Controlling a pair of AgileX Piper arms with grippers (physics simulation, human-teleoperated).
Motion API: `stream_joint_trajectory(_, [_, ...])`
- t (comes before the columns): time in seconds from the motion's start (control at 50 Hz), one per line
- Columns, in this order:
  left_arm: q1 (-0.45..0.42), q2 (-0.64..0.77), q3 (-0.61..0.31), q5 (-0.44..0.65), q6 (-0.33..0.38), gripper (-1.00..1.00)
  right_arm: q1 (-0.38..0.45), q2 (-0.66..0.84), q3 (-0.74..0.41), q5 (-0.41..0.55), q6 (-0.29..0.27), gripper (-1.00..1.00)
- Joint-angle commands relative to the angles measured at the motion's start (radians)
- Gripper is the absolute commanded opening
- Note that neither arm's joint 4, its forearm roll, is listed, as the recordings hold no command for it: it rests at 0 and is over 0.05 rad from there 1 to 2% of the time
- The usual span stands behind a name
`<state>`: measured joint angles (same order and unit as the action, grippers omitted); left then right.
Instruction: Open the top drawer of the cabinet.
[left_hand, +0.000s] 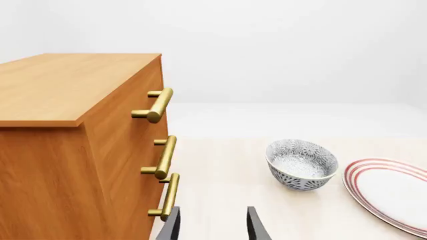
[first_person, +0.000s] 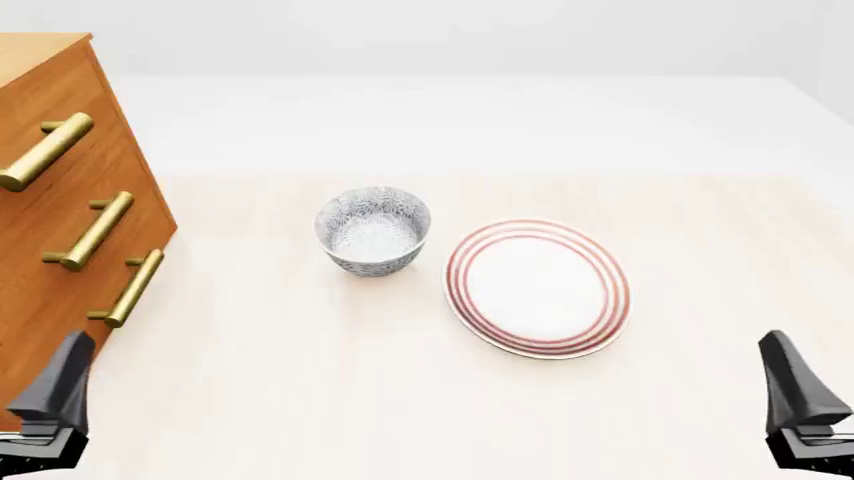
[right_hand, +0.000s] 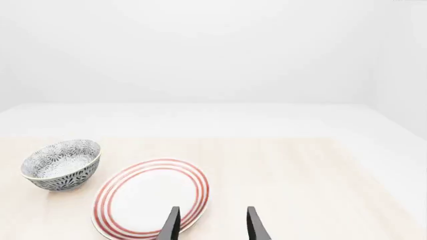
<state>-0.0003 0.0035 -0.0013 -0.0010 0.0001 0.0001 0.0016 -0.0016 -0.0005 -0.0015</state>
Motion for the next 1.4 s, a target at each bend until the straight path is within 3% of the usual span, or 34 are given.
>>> stream_joint_trajectory(0.02, [-0.001, 0.004, -0.003, 0.0, 0.002, 1.0, 0.0, 0.003, -0.003, -0.001, -0.003, 1.0])
stream_joint_trajectory(0.3, [-0.005, -0.003, -0.007, -0.004, 0.027, 1.0, 0.0, 0.006, -0.002, -0.004, -0.003, 1.0])
stream_joint_trajectory(0.32, [0.146, 0.265, 0.001, -0.21, 0.06, 1.0, -0.001, 0.012, -0.004, -0.008, -0.003, 1.0])
stream_joint_trajectory(0.34, [0.001, 0.0, -0.005, 0.004, -0.001, 1.0, 0.0, 0.003, -0.003, 0.001, 0.0, 1.0])
stream_joint_trajectory(1.3, [0.0, -0.003, -0.008, -0.011, -0.013, 1.0, 0.0, 0.004, -0.002, -0.001, 0.0, 1.0])
stream_joint_trajectory(1.4, [-0.018, -0.003, -0.009, -0.031, 0.013, 1.0, 0.0, 0.005, -0.002, -0.001, 0.0, 1.0])
